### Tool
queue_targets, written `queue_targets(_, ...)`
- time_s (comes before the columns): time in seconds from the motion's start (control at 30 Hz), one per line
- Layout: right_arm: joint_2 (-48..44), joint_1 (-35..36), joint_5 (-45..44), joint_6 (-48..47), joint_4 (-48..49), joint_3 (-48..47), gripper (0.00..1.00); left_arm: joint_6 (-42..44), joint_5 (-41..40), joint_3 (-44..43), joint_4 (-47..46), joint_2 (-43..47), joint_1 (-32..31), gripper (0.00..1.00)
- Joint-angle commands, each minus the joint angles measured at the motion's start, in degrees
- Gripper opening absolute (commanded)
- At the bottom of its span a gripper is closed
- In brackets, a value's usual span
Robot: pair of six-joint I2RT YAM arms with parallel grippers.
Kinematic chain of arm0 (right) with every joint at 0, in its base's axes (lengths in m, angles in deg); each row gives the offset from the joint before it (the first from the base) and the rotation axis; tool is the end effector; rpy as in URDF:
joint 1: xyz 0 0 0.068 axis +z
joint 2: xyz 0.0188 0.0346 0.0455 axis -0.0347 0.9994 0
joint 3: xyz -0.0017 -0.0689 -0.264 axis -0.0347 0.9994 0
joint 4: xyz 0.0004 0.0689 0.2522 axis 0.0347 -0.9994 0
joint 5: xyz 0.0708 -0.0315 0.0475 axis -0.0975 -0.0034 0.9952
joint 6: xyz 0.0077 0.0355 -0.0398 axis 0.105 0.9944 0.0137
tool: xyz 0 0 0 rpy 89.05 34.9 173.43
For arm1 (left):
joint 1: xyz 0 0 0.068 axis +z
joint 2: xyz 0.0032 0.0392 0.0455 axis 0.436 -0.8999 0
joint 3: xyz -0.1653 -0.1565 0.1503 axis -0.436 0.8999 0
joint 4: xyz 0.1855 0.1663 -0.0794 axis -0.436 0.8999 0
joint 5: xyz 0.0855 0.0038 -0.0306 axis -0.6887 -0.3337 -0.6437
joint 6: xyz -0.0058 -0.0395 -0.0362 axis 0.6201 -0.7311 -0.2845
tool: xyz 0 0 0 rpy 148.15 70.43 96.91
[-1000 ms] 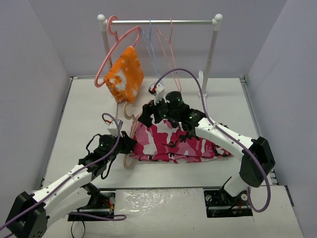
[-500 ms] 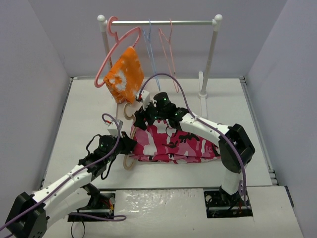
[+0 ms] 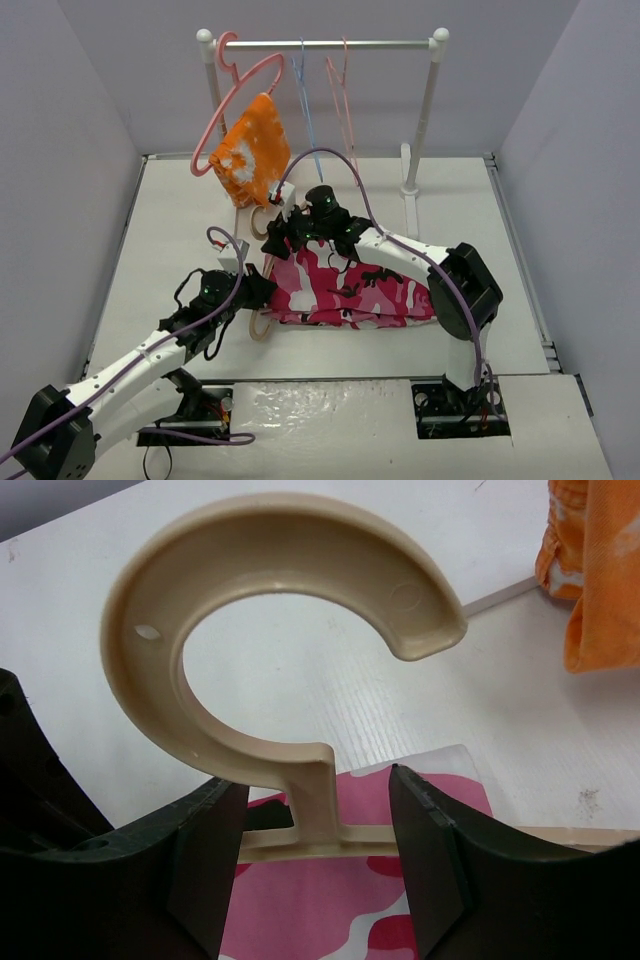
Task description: Place the trousers on the hanger
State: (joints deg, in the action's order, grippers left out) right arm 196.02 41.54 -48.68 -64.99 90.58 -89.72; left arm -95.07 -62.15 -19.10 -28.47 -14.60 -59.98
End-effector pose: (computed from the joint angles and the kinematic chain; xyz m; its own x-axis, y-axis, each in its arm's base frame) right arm 0.3057 0.3173 0.2744 -0.0537 -0.1385 -0.9889 -0.9742 0.2245 0.0214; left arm 0.1614 -0.1138 0.2213 -0.5763 -0.3261 -0.7494 0.3704 0.7131 -0.5952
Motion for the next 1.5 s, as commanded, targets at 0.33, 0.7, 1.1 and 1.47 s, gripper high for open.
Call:
queue_targets(0.33, 1.15, -1.2, 3.68, -1.76, 4.9, -2.04, 0.01, 0.59, 1.98, -6.85, -6.53, -1.02, -0.68, 0.0)
queue_targets(0.7, -0.68, -4.34, 9.41, -4.35, 3.33, -1.19, 0.0, 0.15, -1.15, -14.79, 9.27, 0.17, 1.04, 0.73)
queue_targets(1.1, -1.86, -4.91, 14.22, -4.36, 3.53, -1.23, 0.0, -4.24, 26.96, -18.9, 12.21, -9.35, 25.65, 0.77)
queue_targets(1.47, -3.9, -4.86, 14.98, -3.65, 4.3, 0.18, 0.0, -10.04, 34.58, -16.89, 4.76, -19.34, 24.65, 0.77)
